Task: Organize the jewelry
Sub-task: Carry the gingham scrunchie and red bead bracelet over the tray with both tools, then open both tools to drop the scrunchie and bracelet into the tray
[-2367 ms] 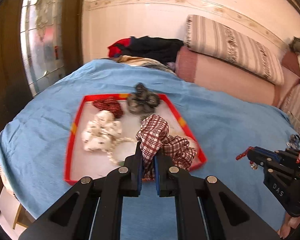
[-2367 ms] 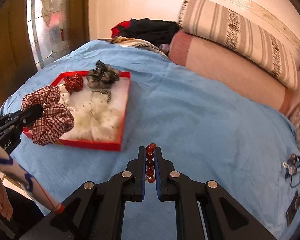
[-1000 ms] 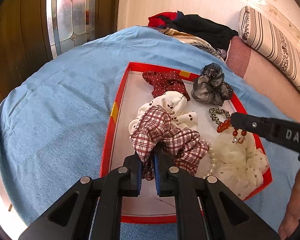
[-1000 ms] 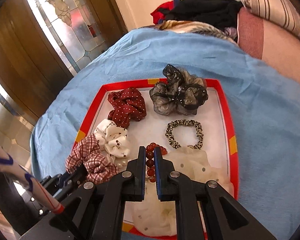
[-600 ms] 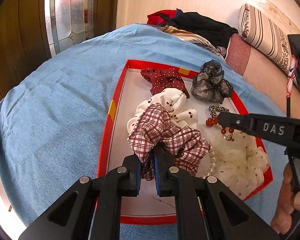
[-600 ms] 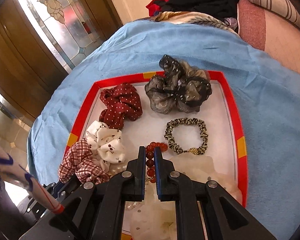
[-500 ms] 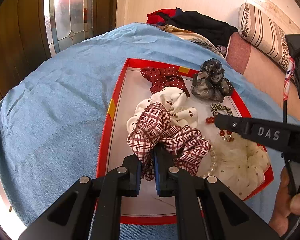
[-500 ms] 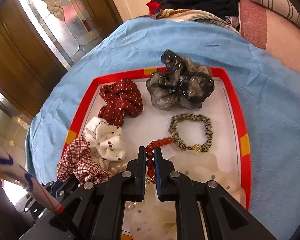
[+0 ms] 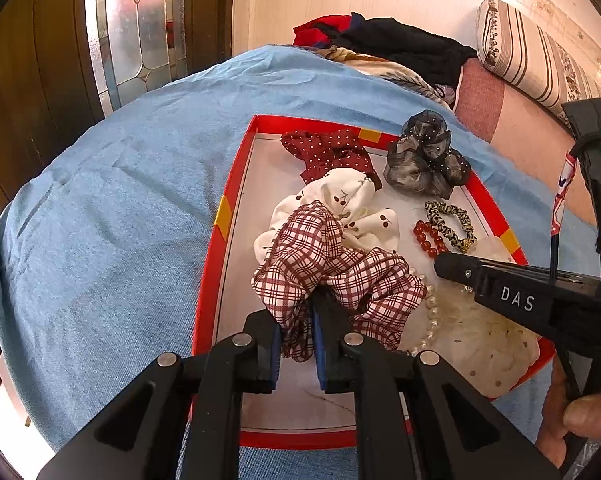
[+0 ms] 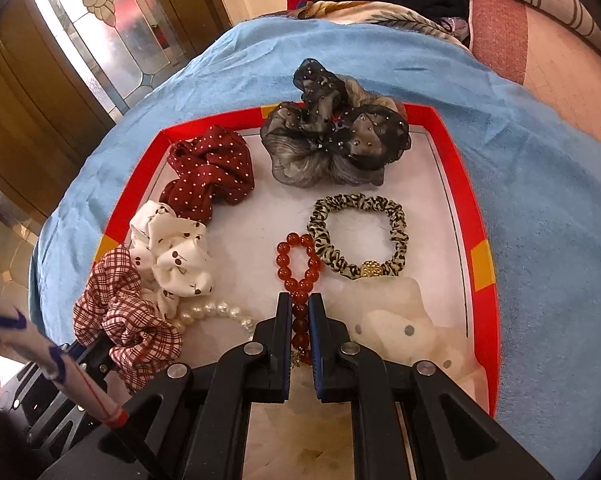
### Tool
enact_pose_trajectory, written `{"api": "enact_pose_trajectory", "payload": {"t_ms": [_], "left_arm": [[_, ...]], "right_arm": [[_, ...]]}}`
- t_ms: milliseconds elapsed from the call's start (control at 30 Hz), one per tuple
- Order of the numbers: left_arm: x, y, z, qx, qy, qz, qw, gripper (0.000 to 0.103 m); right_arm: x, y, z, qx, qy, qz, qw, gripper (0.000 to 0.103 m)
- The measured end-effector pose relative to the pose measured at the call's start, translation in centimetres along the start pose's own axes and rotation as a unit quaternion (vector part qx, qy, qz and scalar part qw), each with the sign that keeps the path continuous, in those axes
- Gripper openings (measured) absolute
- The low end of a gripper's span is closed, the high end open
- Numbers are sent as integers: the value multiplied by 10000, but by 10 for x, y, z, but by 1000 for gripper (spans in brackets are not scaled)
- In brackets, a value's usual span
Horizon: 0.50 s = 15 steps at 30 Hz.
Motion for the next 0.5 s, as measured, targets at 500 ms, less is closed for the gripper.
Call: {"api": "enact_pose_trajectory", "payload": {"t_ms": [500], "left_arm": [[-1, -2, -1, -68, 37, 43, 10000, 26]], "right_arm": [[7, -2, 2, 2, -9, 19, 10000, 10]]}}
Point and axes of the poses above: each gripper's, at about its wrist camera, not at the fingertips, and x roughly against the way its jaws point, z to its left, y to its top, the point moved 10 cm from there along -x, roughly the way its jaws point, and after that the axes turned 7 degrees about -y, right-handed, at the moved point
